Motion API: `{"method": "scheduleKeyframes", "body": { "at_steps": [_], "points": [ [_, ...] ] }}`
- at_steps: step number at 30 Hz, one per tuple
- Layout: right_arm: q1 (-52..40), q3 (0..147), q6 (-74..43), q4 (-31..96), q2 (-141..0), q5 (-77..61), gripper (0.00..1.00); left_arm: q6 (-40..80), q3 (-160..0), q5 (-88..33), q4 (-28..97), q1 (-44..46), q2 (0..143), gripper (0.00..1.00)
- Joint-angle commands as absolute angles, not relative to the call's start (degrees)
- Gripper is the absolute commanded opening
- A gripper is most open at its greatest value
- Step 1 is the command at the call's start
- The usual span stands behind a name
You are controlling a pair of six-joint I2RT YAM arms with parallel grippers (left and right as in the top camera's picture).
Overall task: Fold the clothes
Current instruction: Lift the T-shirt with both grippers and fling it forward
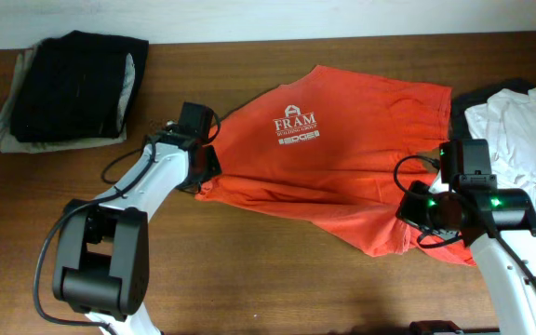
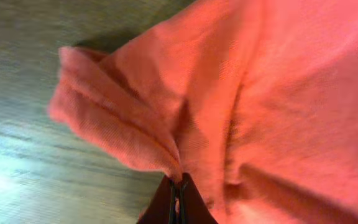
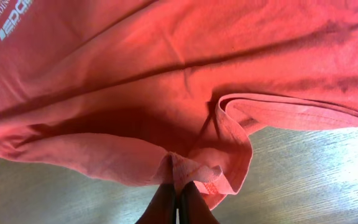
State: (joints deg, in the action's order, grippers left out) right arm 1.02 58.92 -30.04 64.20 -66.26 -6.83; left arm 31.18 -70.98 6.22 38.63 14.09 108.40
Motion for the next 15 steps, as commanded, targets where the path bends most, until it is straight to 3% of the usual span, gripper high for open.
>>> {"method": "scheduleKeyframes", "body": {
  "at_steps": [1, 8, 15],
  "points": [
    [0.75, 58.67, -30.52, 63.94, -65.98, -3.95, 0.04, 31.44, -75.31, 14.46, 44.27, 14.09, 107.31, 0.01],
    [0.73, 64.36, -30.22, 62.74, -65.98, -3.75, 0.04, 31.42, -84.18, 19.68, 52.71, 14.09, 96.49, 0.01],
    [0.71, 88.84, -28.73, 74.85, -65.98, 3.57, 0.04, 31.24, -89.34, 22.41, 54.57, 14.11, 77.49, 0.01]
  ]
}}
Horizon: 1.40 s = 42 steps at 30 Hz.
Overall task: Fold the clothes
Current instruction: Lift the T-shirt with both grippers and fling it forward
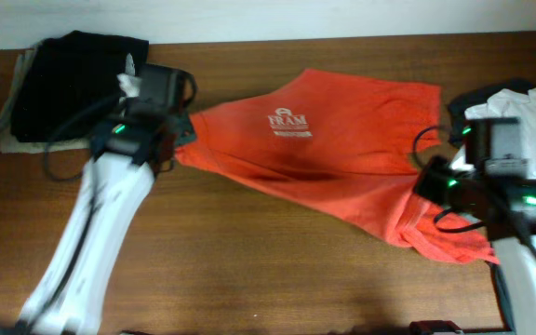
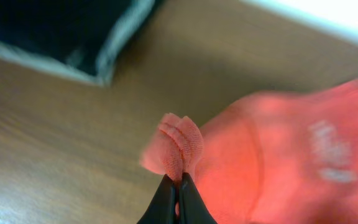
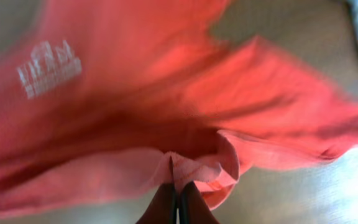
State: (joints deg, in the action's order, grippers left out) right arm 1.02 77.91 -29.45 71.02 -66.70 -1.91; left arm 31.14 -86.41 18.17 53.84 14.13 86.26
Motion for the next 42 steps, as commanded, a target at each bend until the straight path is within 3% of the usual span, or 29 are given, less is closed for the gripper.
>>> {"method": "scheduleKeyframes", "body": {
  "at_steps": [1, 8, 16, 21, 27, 35, 40, 42],
  "points": [
    [0.71, 93.25, -27.90, 76.99, -65.98, 3.68, 0.04, 31.24, -90.04, 23.09, 54.85, 14.11, 73.80, 0.01],
    [0.71, 122.32, -27.49, 92.36, -65.58, 3.68, 0.04, 31.29, -92.01, 23.38, 55.16, 14.11, 49.87, 0.01],
    [0.71, 139.98, -27.49, 95.26, -65.56, 3.53, 0.04, 31.92, -92.01, 20.03, 53.67, 14.11, 41.87, 0.01],
    [0.75, 140.42, -27.46, 92.53, -67.57, 3.75, 0.04, 31.86, -91.98, 19.33, 51.24, 14.11, 47.68, 0.01],
    [0.75, 140.42, -26.81, 88.40, -78.72, 3.73, 0.04, 31.42, -91.98, 22.59, 46.81, 14.09, 65.17, 0.01],
    [0.75, 140.44, -23.97, 77.45, -101.62, -0.45, 0.04, 26.68, -92.01, 22.26, 23.86, 14.11, 91.22, 0.01],
    [1.02, 140.51, -21.23, 64.34, -107.31, -6.00, 0.04, 20.18, -93.60, 22.09, 6.26, 14.11, 94.72, 0.02],
    [2.07, 142.32, -21.15, 62.94, -105.80, -7.03, 0.04, 16.14, -99.48, 22.11, 7.22, 14.11, 93.17, 0.02]
  ]
}}
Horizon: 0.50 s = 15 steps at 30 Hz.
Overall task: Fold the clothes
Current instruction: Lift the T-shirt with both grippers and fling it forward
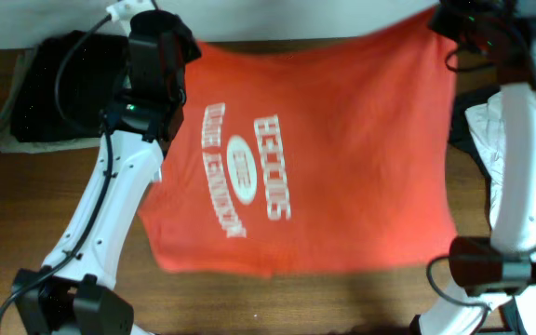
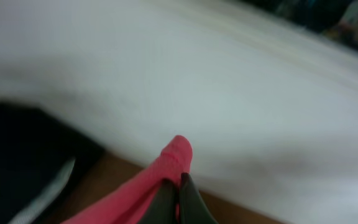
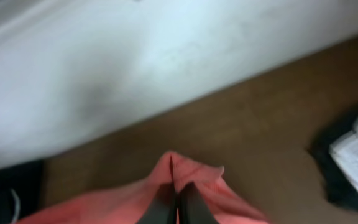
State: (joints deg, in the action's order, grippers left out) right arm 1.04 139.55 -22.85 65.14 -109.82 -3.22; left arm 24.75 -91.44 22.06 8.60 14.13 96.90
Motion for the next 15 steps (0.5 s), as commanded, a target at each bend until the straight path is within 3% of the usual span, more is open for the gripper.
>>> {"method": "scheduleKeyframes", "body": {
  "at_steps": [1, 6, 15],
  "points": [
    [2.90, 143.96, -20.91, 63.35, -104.84, -7.05, 0.04, 15.16, -102.19, 22.26, 9.02, 14.09, 92.55, 0.02],
    [9.06, 152.40, -18.90, 69.52, -98.10, -6.92, 0.04, 11.68, -118.43, 22.09, 25.69, 14.11, 89.03, 0.05],
    [12.62, 150.50, -18.22, 94.70, -96.44, -4.51, 0.04, 17.28, -117.93, 17.30, 50.48, 14.11, 92.66, 0.06]
  ]
}}
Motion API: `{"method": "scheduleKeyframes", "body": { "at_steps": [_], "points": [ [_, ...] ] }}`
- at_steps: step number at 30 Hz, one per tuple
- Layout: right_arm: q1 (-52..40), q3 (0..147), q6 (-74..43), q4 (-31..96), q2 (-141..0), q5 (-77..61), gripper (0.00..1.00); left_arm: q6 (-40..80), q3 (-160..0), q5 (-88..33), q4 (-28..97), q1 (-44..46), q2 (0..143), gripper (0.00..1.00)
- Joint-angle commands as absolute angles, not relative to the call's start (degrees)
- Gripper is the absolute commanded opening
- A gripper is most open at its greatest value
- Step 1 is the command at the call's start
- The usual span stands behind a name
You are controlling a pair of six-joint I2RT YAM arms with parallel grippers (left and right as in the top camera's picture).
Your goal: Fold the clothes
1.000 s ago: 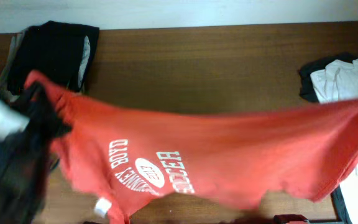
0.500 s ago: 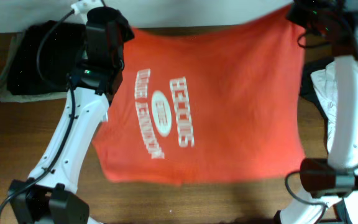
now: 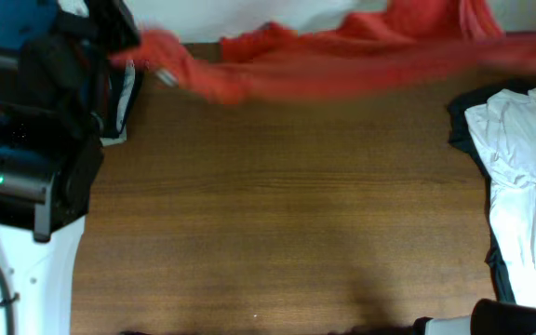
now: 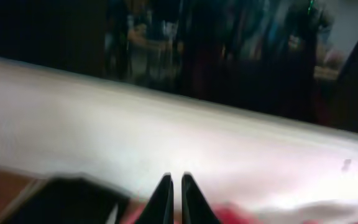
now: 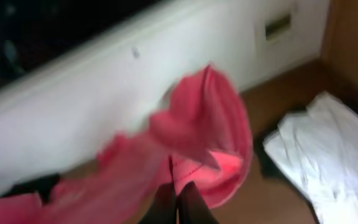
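Observation:
The orange shirt is a blurred, bunched band stretched along the table's far edge. In the right wrist view my right gripper is shut on a hem of the shirt, which billows just beyond the fingers. In the left wrist view my left gripper shows a narrow gap between its fingertips with no cloth in it. Red cloth lies blurred beneath it. The left arm looms large at the left of the overhead view. The right gripper is out of that view.
A white garment lies over a dark one at the table's right edge, also seen as the white garment in the right wrist view. The folded black stack sits far left, mostly hidden behind the left arm. A white wall runs behind the table.
The shirt hung spread wide between both raised grippers, its print showing. Now it is a bunched band at the far edge. The left fingers have parted, and no cloth shows between them.
The shirt first lay rumpled on the table, each gripper shut on a lower corner. Then the grippers stood farther apart with the cloth stretched between them. Then it hung spread open high over the table. Now it is gathered along the far edge, held by the right gripper.

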State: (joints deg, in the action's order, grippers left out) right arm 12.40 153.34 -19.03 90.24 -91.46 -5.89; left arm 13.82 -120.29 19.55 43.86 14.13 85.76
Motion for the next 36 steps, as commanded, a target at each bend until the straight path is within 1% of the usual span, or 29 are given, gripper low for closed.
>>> {"method": "scheduleKeyframes", "body": {
  "at_steps": [1, 3, 4, 8, 10, 11, 13, 15, 22, 24, 31, 34, 36],
  "points": [
    [12.34, 149.27, -18.20, 96.62, -97.19, -4.45, 0.04, 18.70, -117.73, 17.28, 53.23, 14.11, 94.41, 0.06],
    [11.49, 143.28, -16.84, 97.10, -98.00, -5.45, 0.04, 22.31, -117.30, 17.08, 58.94, 14.11, 98.87, 0.05],
    [10.87, 138.76, -16.95, 96.33, -98.00, -5.41, 0.04, 23.03, -117.21, 16.10, 61.30, 14.11, 101.56, 0.02],
    [9.98, 121.38, -16.93, 89.08, -98.00, -5.37, 0.04, 22.81, -117.19, 7.75, 66.78, 14.11, 111.42, 0.01],
    [9.98, 114.61, -16.93, 84.75, -98.00, -5.37, 0.04, 21.41, -117.19, 1.98, 68.12, 14.24, 114.76, 0.05],
    [10.09, 109.91, -16.93, 81.71, -98.00, -5.37, 0.04, 19.64, -117.19, -3.16, 68.97, 14.39, 116.92, 0.09],
    [10.15, 103.39, -16.95, 77.01, -98.00, -5.08, 0.04, 16.62, -117.19, -9.47, 70.15, 14.94, 120.27, 0.13],
    [10.13, 99.35, -17.50, 73.91, -98.00, -3.51, 0.04, 14.04, -117.19, -11.84, 70.59, 15.81, 122.63, 0.14],
    [10.46, 97.17, -19.31, 74.00, -98.00, 4.01, 0.04, 11.42, -117.19, -12.27, 74.89, 20.12, 130.13, 0.14],
    [10.96, 97.17, -21.65, 75.18, -98.00, 6.96, 0.04, 11.42, -117.19, -12.47, 75.90, 20.60, 132.51, 0.14],
    [13.17, 97.17, -22.59, 77.03, -98.02, 7.55, 0.05, 7.18, -117.19, -12.47, 76.84, 21.12, 135.81, 0.14],
    [13.15, 97.17, -22.61, 77.14, -98.00, 7.51, 0.05, 6.94, -117.08, -12.47, 76.79, 21.12, 136.14, 0.20],
    [13.15, 97.17, -22.81, 77.17, -98.00, 7.18, 0.05, 6.96, -116.92, -12.51, 76.79, 21.12, 136.99, 0.21]
  ]
}}
